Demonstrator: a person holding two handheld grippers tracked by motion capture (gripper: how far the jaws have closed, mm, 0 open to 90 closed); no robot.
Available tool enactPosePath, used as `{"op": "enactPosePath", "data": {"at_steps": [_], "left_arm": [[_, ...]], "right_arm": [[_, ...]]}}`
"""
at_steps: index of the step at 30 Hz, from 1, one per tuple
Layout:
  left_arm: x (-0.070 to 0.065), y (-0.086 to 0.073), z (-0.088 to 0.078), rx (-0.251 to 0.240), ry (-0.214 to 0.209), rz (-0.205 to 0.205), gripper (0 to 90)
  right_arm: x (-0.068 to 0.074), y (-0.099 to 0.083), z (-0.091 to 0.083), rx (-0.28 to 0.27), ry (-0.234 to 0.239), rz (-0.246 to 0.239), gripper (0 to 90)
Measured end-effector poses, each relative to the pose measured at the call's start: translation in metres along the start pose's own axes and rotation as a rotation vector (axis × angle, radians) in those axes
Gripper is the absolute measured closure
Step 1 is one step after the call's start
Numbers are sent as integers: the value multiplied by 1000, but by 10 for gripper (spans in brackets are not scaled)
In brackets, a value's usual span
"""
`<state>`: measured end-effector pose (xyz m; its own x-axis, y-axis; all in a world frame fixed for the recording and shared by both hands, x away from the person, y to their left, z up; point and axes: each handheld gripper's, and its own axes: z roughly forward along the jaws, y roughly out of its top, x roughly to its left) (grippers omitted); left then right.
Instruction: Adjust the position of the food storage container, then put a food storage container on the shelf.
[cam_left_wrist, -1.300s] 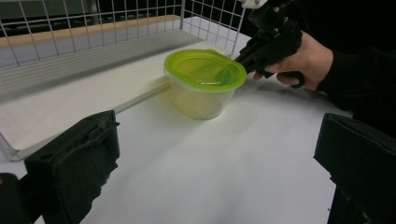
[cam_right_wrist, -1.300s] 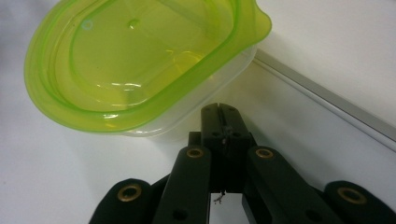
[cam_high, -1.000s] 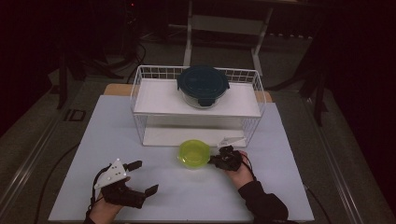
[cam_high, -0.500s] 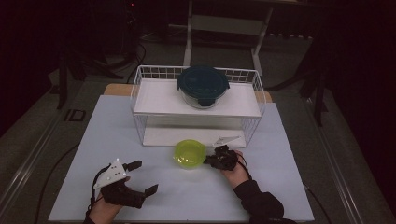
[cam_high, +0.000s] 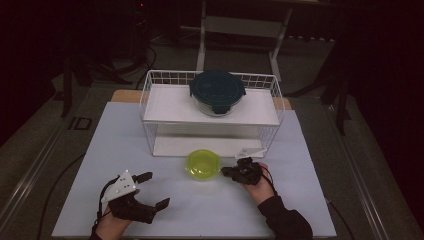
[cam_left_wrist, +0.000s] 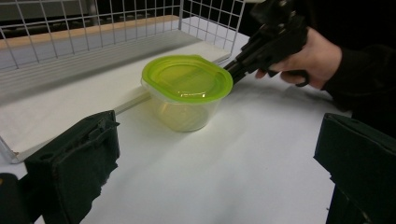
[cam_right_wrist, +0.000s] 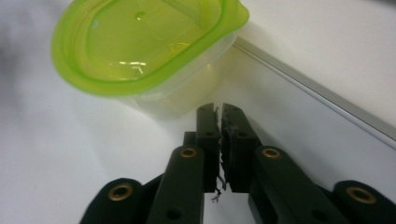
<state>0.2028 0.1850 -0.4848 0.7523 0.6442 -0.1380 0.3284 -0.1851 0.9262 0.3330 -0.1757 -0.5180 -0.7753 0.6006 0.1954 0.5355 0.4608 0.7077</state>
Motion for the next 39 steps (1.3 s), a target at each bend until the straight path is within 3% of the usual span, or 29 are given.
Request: {"op": "enactPosePath", "data": {"at_steps": [8, 14, 16, 25, 26, 30, 32, 36, 39], "left_arm": [[-2, 11, 0, 3, 14, 42, 0], [2, 25, 2, 2, 15, 14, 0], [4, 31, 5, -6, -5, 1, 0], [10, 57, 26, 21, -18, 19, 0], [11, 59, 28, 24, -20, 18, 0], [14, 65, 41, 35, -22, 15, 0], [17, 66, 46, 36, -33, -4, 0], [22, 68, 56, 44, -38, -28, 0], [27, 68, 64, 54, -48, -48, 0]], "right_arm": [[9, -5, -34, -56, -7, -19, 685], [19, -2, -58, -123, -18, -7, 518], [22, 1, -64, -145, -40, -7, 474], [28, 11, -70, -191, -50, 14, 215], [28, 12, -69, -193, -24, 10, 169], [28, 14, -66, -206, -11, 21, 140], [29, 15, -65, -218, -29, 14, 143], [25, 19, -64, -249, -17, 33, 152], [23, 22, -62, -257, -35, 13, 147]]}}
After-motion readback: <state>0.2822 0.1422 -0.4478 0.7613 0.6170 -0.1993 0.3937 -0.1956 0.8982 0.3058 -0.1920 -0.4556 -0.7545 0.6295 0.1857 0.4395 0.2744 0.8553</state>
